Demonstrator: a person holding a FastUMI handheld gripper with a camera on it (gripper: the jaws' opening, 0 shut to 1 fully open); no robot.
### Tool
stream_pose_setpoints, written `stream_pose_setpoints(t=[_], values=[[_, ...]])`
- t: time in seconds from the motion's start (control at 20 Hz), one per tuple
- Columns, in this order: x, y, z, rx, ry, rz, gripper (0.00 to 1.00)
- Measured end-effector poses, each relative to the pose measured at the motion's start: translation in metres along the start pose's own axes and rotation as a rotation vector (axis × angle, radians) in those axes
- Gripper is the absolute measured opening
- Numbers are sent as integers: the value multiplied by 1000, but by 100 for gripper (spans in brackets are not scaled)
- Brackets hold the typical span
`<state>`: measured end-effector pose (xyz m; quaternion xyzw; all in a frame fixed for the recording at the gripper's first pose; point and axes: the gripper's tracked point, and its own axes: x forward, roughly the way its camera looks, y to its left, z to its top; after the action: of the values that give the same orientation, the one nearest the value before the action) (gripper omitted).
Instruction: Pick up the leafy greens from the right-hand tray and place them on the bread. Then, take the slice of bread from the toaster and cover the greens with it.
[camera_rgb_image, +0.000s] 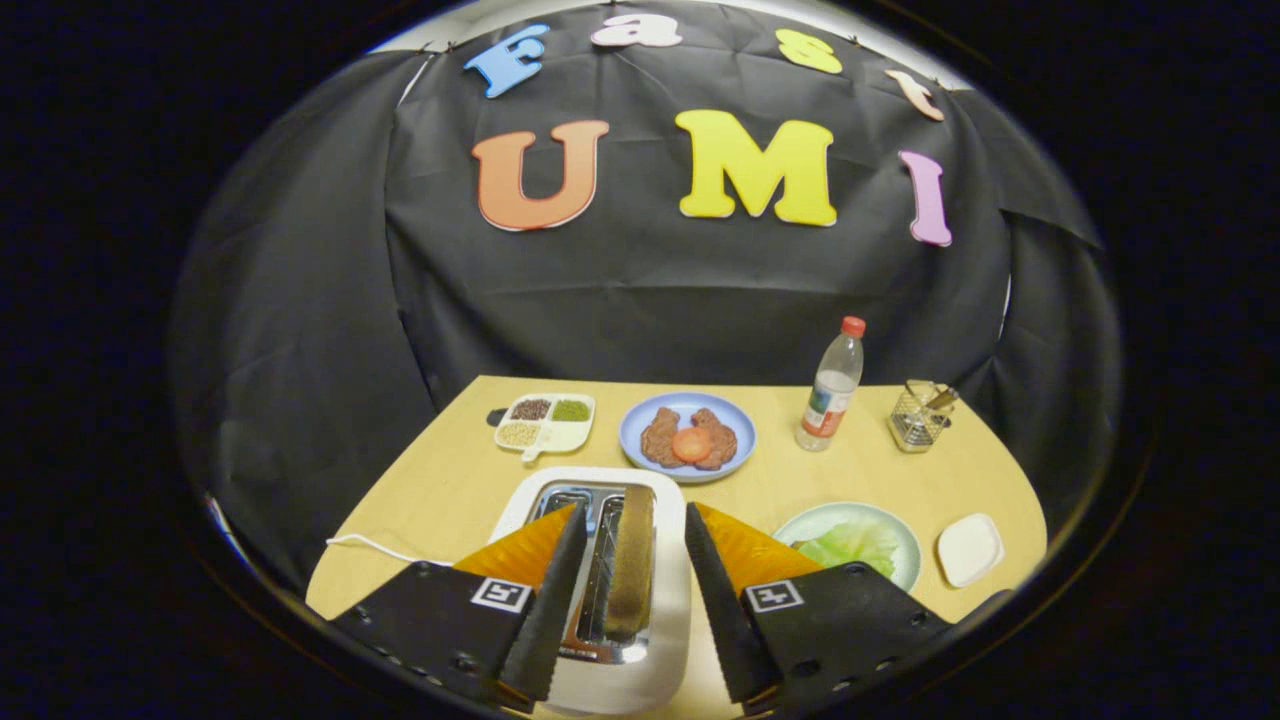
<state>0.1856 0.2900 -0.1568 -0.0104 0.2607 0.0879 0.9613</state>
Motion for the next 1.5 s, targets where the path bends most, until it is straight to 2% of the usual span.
stream_pose_setpoints(t=[0.15, 0.35, 0.4, 0.5, 0.65, 0.7, 1.05, 1.5], values=[[9, 2, -2, -2, 21, 7, 62], [12, 5, -14, -28, 61, 19, 62], [10, 11, -16, -31, 72, 51, 47], [2, 7, -15, -32, 75, 39, 19], [0, 7, -14, -46, 65, 53, 20], [-1, 5, -14, -48, 65, 46, 10], [-33, 12, 4, -95, -20, 64, 9], [-73, -4, 36, -55, -132, 90, 9]])
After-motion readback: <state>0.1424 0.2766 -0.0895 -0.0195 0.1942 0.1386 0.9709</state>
